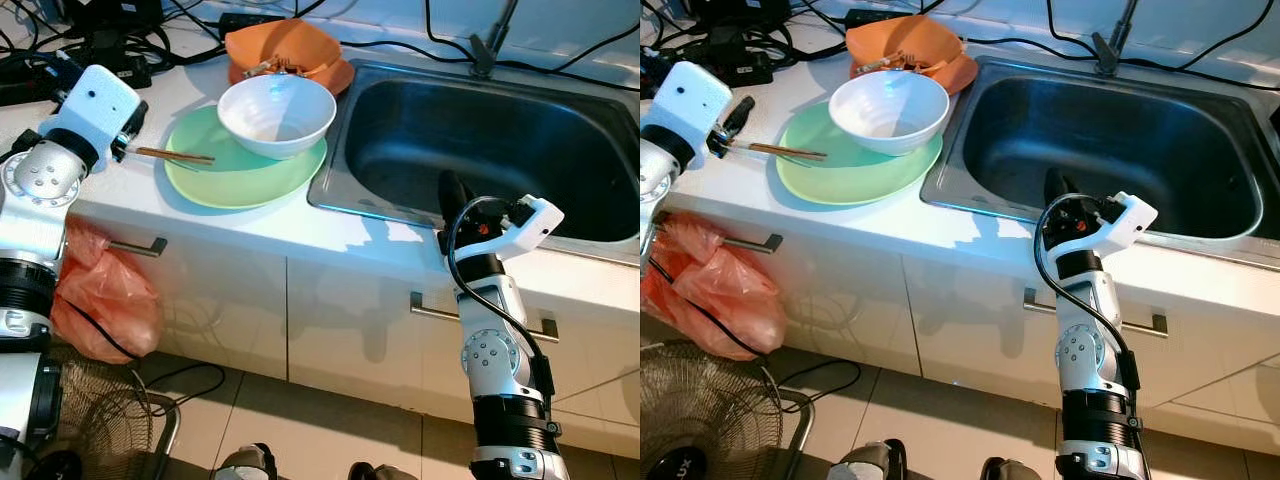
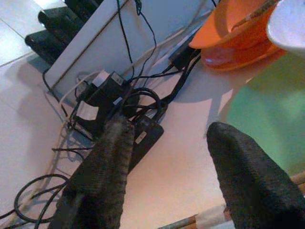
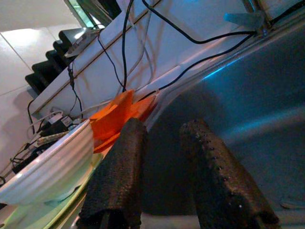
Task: Kitchen organization
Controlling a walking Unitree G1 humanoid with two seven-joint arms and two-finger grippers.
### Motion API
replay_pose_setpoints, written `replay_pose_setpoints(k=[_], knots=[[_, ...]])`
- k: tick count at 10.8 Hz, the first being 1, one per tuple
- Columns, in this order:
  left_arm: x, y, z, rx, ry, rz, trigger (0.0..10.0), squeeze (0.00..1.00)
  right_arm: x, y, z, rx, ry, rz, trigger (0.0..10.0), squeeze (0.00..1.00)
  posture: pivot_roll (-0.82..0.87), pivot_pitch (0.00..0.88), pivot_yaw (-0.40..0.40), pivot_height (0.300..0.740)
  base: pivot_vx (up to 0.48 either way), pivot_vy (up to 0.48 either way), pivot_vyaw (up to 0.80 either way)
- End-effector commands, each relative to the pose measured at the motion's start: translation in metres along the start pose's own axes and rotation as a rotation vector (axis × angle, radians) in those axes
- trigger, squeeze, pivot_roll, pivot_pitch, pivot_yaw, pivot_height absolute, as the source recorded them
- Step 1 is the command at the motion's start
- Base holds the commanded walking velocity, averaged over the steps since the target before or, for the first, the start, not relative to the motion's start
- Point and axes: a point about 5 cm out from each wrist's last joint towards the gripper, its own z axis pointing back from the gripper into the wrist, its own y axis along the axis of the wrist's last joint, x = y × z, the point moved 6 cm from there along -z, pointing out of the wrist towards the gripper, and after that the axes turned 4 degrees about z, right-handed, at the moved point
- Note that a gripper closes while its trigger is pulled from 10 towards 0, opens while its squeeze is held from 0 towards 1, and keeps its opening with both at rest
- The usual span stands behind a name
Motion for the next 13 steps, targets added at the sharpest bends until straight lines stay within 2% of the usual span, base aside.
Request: replay_pose_setpoints(k=[1,2,4,6,7,9,13], knots=[[0.003,-0.007,0.002,-0.015,-0.016,-0.002,10.0,1.0,0.007,-0.01,0.004,-0.034,-0.033,-0.007,10.0,0.0,0.14,0.136,-0.024,0.74,0.0,0.0,0.0],[0.008,-0.011,0.003,-0.031,-0.043,-0.037,10.0,1.0,0.007,-0.01,0.004,-0.036,-0.031,-0.008,10.0,0.0,0.14,0.136,-0.024,0.74,0.0,0.0,0.0],[0.003,-0.008,0.001,-0.021,-0.052,-0.038,10.0,1.0,0.007,-0.01,0.004,-0.033,-0.034,-0.007,10.0,0.0,0.14,0.132,-0.016,0.74,0.0,0.0,0.0],[0.014,-0.003,0.0,0.006,-0.14,-0.011,10.0,1.0,0.006,-0.011,0.004,-0.032,-0.031,-0.011,10.0,0.0,0.14,0.128,-0.009,0.74,0.0,0.0,0.0],[0.024,0.0,-0.001,0.023,-0.198,-0.005,10.0,0.0,0.005,-0.012,0.004,-0.032,-0.032,-0.013,10.0,0.0,0.14,0.125,-0.007,0.74,0.0,0.0,0.0],[0.039,0.007,-0.005,0.035,-0.316,-0.022,10.0,0.0,0.005,-0.013,0.004,-0.03,-0.032,-0.016,10.0,0.0,0.13,0.116,0.001,0.74,0.0,0.0,0.0],[0.046,0.018,-0.009,0.008,-0.474,-0.095,10.0,0.0,0.004,-0.013,0.003,-0.021,-0.034,-0.021,10.0,0.0,0.13,0.116,0.012,0.74,0.0,0.0,0.0]])
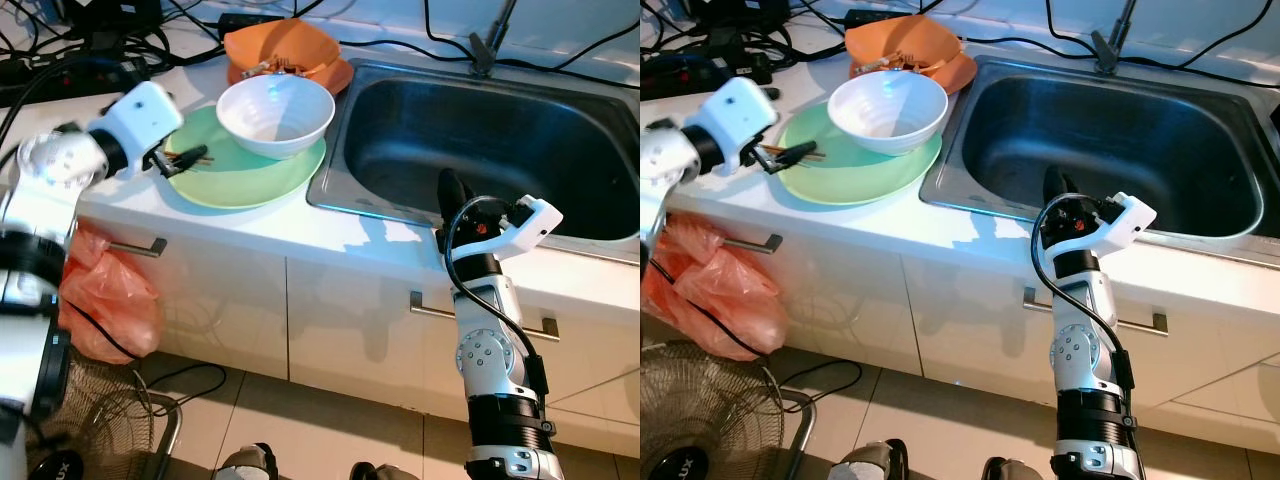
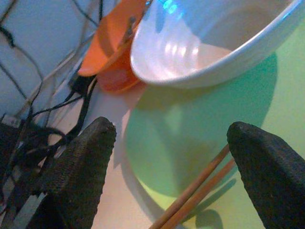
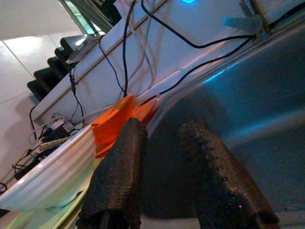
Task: Kitchen organization
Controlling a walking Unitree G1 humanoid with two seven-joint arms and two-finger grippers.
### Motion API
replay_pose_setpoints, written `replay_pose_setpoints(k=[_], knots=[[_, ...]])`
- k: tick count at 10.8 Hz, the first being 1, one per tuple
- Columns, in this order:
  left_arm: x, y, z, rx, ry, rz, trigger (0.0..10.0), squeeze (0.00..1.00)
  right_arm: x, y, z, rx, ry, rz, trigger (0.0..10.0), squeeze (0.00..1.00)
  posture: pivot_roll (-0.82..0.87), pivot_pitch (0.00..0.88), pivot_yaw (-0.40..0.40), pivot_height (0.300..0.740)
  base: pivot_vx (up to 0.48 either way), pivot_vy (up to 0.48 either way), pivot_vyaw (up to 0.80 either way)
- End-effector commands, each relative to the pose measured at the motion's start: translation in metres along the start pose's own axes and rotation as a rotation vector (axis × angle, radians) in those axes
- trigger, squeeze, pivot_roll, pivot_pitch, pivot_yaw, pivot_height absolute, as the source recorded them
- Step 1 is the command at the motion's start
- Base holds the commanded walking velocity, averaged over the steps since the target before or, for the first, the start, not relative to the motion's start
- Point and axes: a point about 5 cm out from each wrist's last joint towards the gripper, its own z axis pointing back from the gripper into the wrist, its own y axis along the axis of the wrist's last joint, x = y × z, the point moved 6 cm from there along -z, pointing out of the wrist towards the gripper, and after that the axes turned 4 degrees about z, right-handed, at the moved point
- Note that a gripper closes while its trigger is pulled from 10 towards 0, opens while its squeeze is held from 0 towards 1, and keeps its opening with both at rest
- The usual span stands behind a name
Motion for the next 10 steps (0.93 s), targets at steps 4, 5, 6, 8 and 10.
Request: replay_pose_setpoints(k=[4,5,6,8,10], knots=[[0.002,0.005,-0.001,-0.074,-0.138,-0.078,10.0,0.0,0.01,-0.011,0.005,-0.037,-0.043,-0.01,10.0,0.0,0.13,0.127,0.019,0.74,0.0,0.0,0.0],[0.007,-0.001,-0.003,-0.106,-0.156,-0.09,10.0,0.0,0.01,-0.011,0.005,-0.035,-0.045,-0.011,10.0,0.0,0.13,0.129,0.019,0.74,0.0,0.0,0.0],[0.011,-0.005,-0.006,-0.12,-0.159,-0.083,10.0,0.0,0.01,-0.012,0.006,-0.037,-0.046,-0.012,10.0,0.0,0.13,0.13,0.017,0.74,0.0,0.0,0.0],[0.017,-0.012,-0.008,-0.143,-0.168,-0.065,10.0,0.0,0.01,-0.011,0.006,-0.038,-0.046,-0.011,10.0,0.0,0.13,0.132,0.015,0.74,0.0,0.0,0.0],[0.025,-0.015,-0.017,-0.158,-0.134,-0.072,10.0,0.0,0.011,-0.011,0.005,-0.036,-0.046,-0.009,10.0,0.0,0.13,0.131,0.012,0.74,0.0,0.0,0.0]])
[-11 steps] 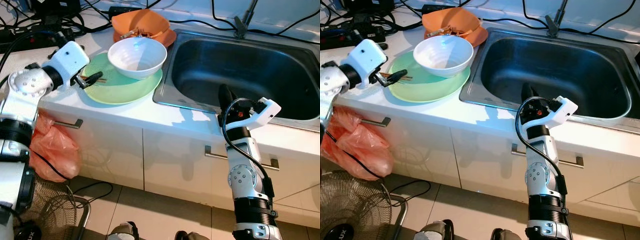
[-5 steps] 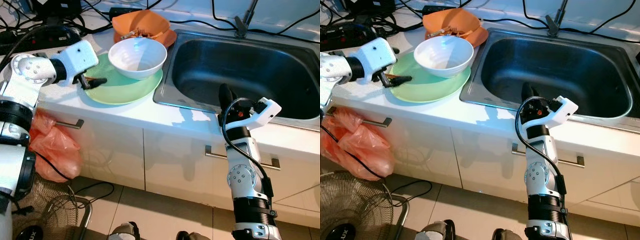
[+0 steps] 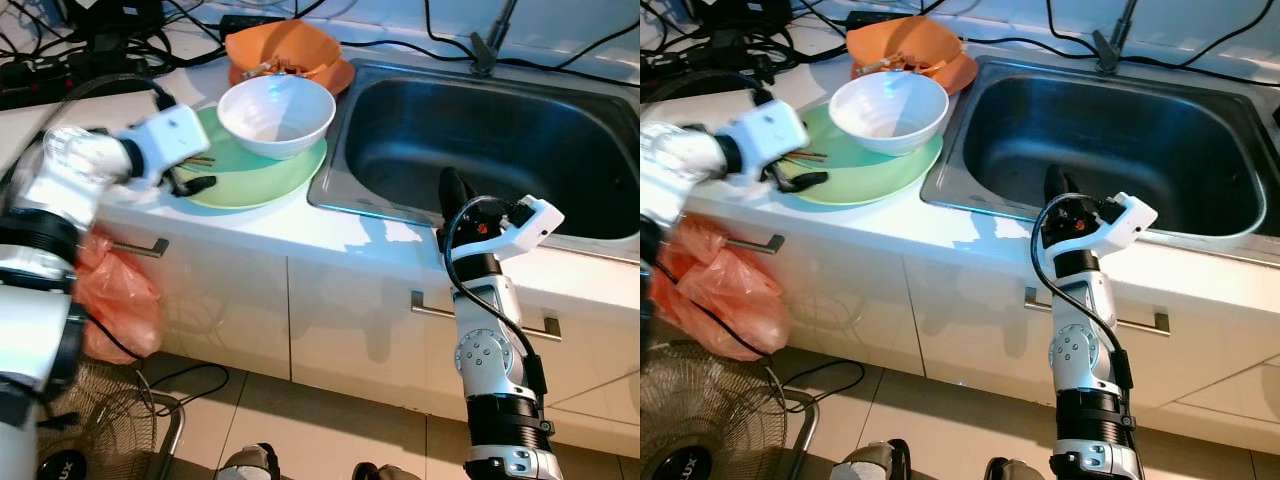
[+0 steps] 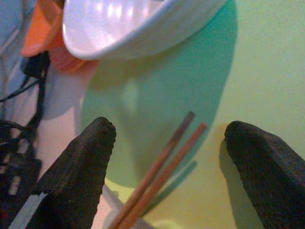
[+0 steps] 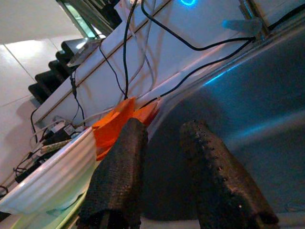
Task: Kitchen organization
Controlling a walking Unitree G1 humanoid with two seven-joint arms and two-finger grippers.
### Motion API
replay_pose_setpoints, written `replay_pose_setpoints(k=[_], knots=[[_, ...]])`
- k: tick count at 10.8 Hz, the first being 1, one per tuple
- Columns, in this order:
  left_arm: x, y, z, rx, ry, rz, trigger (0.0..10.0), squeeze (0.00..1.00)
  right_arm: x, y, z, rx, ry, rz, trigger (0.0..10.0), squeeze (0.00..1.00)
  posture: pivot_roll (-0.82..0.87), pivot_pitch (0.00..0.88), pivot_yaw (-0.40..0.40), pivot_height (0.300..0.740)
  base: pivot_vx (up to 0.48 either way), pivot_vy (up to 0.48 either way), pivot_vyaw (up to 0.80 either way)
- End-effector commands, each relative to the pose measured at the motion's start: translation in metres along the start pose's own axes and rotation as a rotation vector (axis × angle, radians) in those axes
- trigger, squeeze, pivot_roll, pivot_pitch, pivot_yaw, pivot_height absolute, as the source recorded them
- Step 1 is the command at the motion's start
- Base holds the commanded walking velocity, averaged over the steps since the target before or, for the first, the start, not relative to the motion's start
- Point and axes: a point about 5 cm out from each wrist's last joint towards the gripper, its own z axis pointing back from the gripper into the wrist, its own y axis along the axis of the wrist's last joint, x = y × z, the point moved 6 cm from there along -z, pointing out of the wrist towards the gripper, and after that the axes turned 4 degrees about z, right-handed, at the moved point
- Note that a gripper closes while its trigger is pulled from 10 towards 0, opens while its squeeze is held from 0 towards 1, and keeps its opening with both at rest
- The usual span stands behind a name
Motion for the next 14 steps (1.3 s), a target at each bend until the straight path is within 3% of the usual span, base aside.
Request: replay_pose_setpoints(k=[1,5,11,13,14], knots=[[0.001,-0.001,-0.003,-0.023,0.008,-0.034,10.0,0.0,0.009,-0.012,0.005,-0.046,-0.04,-0.011,10.0,0.0,0.12,0.131,0.01,0.74,0.0,0.0,0.0],[0.009,0.004,-0.015,-0.052,0.02,-0.094,10.0,0.0,0.01,-0.01,0.006,-0.043,-0.045,-0.007,10.0,0.0,0.11,0.132,0.012,0.74,0.0,0.0,0.0],[0.009,-0.014,-0.023,-0.187,0.128,-0.15,10.0,0.0,0.009,-0.011,0.007,-0.047,-0.042,-0.008,10.0,0.0,0.11,0.131,0.007,0.74,0.0,0.0,0.0],[0.019,-0.024,-0.026,-0.228,0.129,-0.157,10.0,0.0,0.009,-0.011,0.007,-0.05,-0.042,-0.01,10.0,0.0,0.11,0.136,0.003,0.74,0.0,0.0,0.0],[0.031,-0.032,-0.029,-0.25,0.107,-0.161,10.0,0.0,0.008,-0.012,0.007,-0.055,-0.038,-0.012,10.0,0.0,0.11,0.141,-0.001,0.74,0.0,0.0,0.0]])
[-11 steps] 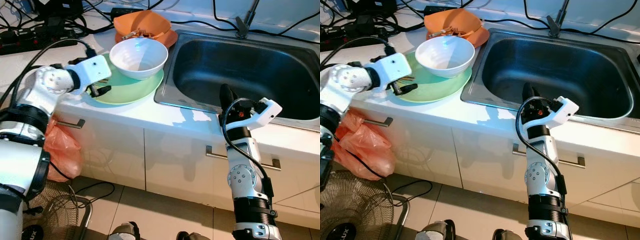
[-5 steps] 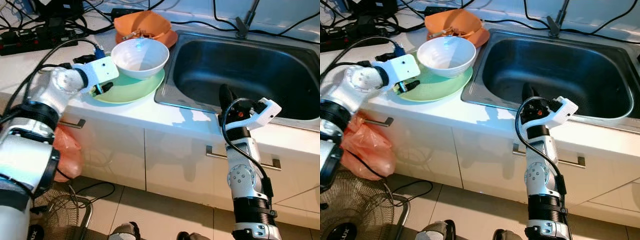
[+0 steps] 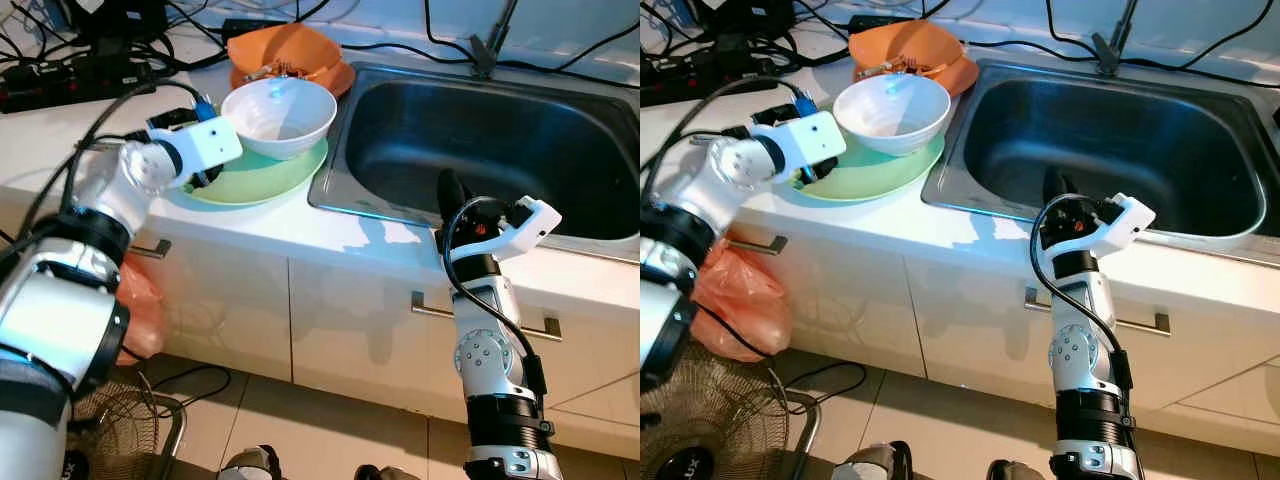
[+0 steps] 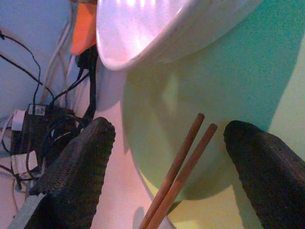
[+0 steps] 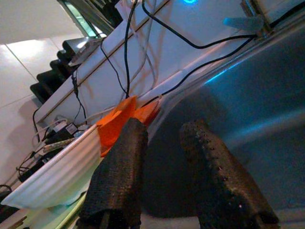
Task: Kitchen organization
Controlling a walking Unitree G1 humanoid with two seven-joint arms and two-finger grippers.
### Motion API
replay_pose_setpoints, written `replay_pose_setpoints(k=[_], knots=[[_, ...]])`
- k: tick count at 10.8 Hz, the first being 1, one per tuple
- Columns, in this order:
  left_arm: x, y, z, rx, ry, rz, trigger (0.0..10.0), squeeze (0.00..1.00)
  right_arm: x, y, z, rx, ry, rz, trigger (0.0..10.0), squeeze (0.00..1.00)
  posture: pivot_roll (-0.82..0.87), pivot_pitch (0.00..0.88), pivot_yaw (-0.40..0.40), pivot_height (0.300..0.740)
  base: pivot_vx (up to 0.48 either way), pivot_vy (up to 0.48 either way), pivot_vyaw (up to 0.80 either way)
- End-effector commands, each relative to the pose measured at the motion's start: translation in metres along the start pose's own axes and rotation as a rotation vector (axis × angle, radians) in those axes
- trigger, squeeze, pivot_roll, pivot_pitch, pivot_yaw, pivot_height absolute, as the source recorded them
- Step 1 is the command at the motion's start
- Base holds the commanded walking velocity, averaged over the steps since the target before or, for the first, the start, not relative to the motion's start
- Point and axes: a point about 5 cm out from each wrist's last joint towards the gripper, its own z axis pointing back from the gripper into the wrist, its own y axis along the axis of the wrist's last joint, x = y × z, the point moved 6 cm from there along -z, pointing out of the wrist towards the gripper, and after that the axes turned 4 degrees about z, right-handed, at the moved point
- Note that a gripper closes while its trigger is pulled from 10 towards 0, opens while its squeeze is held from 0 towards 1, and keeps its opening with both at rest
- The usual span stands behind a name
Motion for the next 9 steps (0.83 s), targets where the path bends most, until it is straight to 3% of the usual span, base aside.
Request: replay_pose_setpoints(k=[1,4,7,8,9], knots=[[0.041,-0.03,-0.002,-0.111,-0.109,-0.002,10.0,0.0,0.007,-0.01,0.006,-0.043,-0.033,-0.01,10.0,0.0,0.12,0.146,-0.005,0.74,0.0,0.0,0.0],[0.042,-0.037,-0.003,-0.165,-0.051,-0.009,10.0,0.0,0.008,-0.011,0.006,-0.047,-0.036,-0.013,10.0,0.0,0.12,0.152,-0.008,0.74,0.0,0.0,0.0],[0.032,-0.04,-0.004,-0.219,0.036,-0.02,10.0,0.0,0.008,-0.01,0.006,-0.047,-0.035,-0.013,10.0,0.0,0.12,0.15,-0.01,0.74,0.0,0.0,0.0],[0.033,-0.039,-0.005,-0.219,0.04,-0.008,7.9,0.0,0.008,-0.01,0.006,-0.047,-0.035,-0.013,10.0,0.0,0.11,0.149,-0.012,0.74,0.0,0.0,0.0],[0.035,-0.039,-0.005,-0.219,0.04,-0.002,2.8,0.0,0.008,-0.01,0.006,-0.047,-0.035,-0.013,10.0,0.0,0.11,0.149,-0.012,0.74,0.0,0.0,0.0]])
